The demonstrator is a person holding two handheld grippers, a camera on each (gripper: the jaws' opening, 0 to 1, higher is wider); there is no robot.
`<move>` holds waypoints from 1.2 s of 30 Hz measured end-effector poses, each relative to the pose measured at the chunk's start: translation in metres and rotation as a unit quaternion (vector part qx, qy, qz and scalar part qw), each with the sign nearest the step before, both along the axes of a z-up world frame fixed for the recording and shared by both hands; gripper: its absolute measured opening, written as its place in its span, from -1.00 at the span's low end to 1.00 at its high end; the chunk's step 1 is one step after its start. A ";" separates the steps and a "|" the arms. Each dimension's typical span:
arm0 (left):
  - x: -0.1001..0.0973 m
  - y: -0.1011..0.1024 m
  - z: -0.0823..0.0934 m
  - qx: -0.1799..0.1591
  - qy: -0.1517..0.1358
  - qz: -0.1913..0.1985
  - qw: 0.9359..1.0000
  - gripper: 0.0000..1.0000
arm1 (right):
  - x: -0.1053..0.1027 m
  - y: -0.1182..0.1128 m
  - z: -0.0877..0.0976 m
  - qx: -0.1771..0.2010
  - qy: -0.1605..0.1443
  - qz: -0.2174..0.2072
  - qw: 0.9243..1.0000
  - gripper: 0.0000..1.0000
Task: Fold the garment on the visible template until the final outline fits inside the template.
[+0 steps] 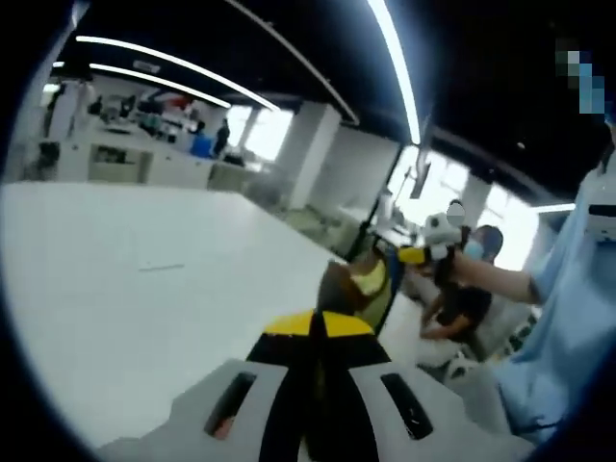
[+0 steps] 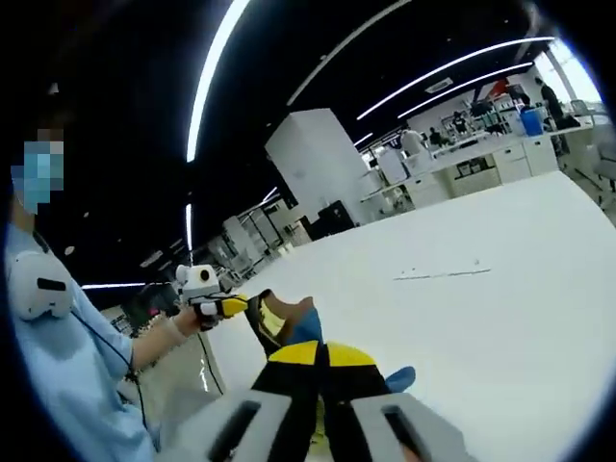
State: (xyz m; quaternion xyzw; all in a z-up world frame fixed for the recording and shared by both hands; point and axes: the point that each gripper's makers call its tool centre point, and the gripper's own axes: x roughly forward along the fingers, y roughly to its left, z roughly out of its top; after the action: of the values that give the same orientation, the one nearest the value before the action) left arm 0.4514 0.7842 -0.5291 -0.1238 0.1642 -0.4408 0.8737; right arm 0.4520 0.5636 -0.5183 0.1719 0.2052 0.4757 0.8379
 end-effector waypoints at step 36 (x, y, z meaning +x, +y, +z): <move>0.194 0.023 -0.074 0.038 0.050 0.075 0.995 -1.00 | 0.217 0.017 -0.070 -0.005 0.033 -0.017 0.999 -1.00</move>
State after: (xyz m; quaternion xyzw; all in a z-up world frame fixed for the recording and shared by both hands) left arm 0.6452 0.8070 -0.6029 -0.1240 0.2151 -0.3610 0.8989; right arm 0.6692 0.5803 -0.5882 0.1867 0.2322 0.4545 0.8394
